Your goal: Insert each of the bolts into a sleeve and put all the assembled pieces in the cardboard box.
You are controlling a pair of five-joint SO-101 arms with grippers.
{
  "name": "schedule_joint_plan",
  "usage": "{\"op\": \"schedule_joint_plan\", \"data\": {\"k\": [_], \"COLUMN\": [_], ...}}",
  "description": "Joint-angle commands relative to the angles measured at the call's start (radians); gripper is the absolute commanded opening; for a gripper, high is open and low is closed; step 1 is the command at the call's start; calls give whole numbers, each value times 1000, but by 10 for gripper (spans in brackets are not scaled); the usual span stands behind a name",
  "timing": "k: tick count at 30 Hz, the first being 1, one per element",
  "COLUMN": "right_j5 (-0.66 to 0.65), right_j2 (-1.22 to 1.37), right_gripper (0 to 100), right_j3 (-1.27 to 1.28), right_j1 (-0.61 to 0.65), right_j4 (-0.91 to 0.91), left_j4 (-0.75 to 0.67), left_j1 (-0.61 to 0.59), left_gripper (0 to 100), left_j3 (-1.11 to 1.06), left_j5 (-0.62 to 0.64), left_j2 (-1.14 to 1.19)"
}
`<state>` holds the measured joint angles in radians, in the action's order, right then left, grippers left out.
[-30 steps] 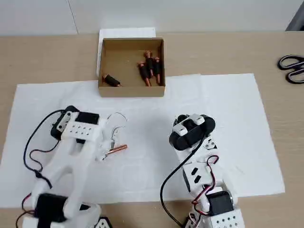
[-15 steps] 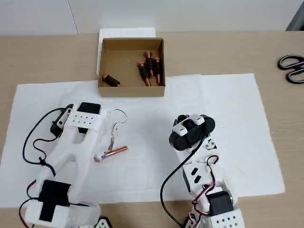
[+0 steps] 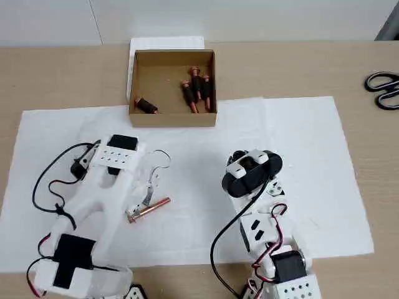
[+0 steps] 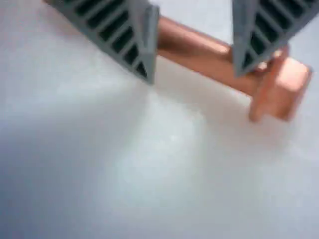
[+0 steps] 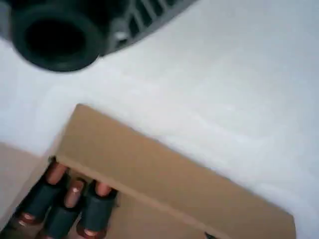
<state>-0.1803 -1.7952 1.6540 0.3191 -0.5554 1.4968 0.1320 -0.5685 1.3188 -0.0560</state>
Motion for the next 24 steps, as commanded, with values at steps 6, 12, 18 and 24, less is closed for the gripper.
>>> {"op": "schedule_joint_plan", "data": {"k": [6,12,18,24], "right_j5": [-8,-8,-8,-8], "right_j2": [-18,-18,-18,-16], "right_gripper": [4,4,4,4], "right_j3": [-18,-18,-17,-14], "right_j1": [-2,-2,-2,-2], "right_j4": [16,16,16,16], "left_j4": [-35,43,256,256], "left_j1": [-21,-46,-2,32], "left_gripper": [104,104,105,105], "left_j3": [205,351,344,341], "left_j5": [-2,-2,-5,-2], "left_j2": [-3,-12,26,61]}}
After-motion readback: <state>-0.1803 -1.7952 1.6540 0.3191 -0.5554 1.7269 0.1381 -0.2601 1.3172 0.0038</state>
